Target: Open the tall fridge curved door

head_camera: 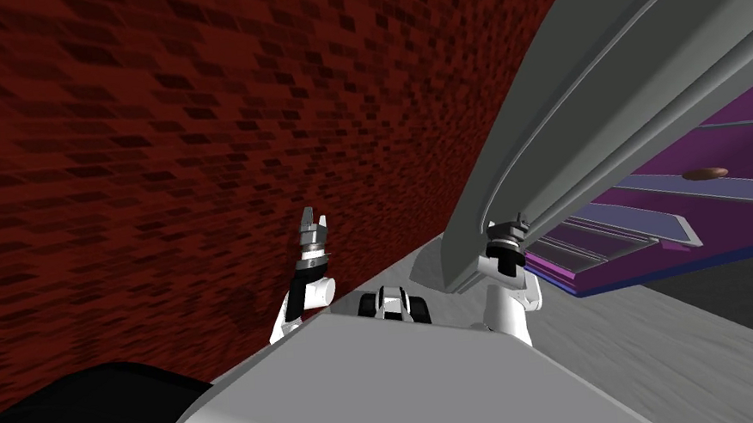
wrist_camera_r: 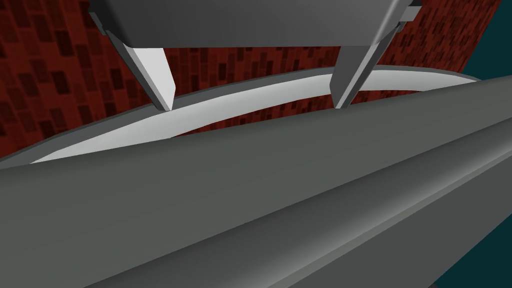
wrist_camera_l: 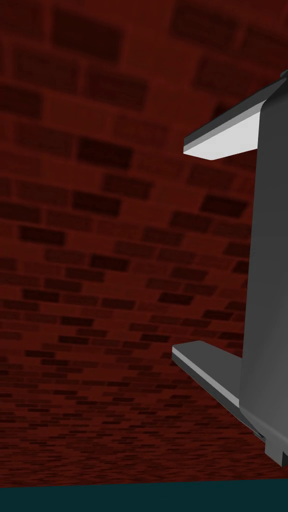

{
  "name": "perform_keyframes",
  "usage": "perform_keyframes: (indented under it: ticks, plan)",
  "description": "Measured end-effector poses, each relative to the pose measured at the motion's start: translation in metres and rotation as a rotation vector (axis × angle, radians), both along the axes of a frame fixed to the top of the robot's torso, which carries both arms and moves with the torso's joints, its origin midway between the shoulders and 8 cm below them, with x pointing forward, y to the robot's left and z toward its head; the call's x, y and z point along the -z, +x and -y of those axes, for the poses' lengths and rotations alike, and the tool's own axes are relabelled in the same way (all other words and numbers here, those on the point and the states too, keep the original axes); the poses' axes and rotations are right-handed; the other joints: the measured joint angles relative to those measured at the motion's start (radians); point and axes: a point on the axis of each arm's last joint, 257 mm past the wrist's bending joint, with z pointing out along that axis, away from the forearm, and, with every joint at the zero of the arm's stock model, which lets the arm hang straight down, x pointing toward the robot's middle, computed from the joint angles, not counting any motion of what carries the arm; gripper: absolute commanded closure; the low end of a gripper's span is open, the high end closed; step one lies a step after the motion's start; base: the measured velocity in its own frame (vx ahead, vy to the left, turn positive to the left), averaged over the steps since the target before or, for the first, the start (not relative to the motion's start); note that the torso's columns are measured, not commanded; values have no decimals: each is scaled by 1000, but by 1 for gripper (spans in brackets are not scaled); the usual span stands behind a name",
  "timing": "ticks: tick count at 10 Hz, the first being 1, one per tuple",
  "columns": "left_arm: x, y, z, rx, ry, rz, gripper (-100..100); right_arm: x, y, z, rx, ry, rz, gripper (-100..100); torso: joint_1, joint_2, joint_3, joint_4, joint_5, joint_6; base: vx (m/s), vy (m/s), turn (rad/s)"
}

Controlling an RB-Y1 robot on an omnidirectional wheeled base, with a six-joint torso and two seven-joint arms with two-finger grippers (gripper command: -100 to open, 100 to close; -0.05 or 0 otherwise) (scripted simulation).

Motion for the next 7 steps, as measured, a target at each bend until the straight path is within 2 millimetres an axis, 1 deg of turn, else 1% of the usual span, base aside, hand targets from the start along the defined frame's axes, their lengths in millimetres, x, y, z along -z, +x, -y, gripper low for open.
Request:
perform_keyframes:
  ticks: [1,2,4,7]
  plan:
    - [0,0,0,0,0,0,0,-4,3,0,1,0,-1,-100,-2,1,1,1,0,1,-14,7,2]
    - [0,0,0,0,0,0,0,-4,3,1,1,1,-1,0,-4,3,3,-2,-5,3,0,0,0]
    - [0,0,0,0,0,0,0,-4,3,1,1,1,-1,0,-7,5,5,-3,-8,5,0,0,0]
    - [0,0,0,0,0,0,0,-4,3,0,1,1,-1,0,-6,5,5,-3,-8,5,0,0,0]
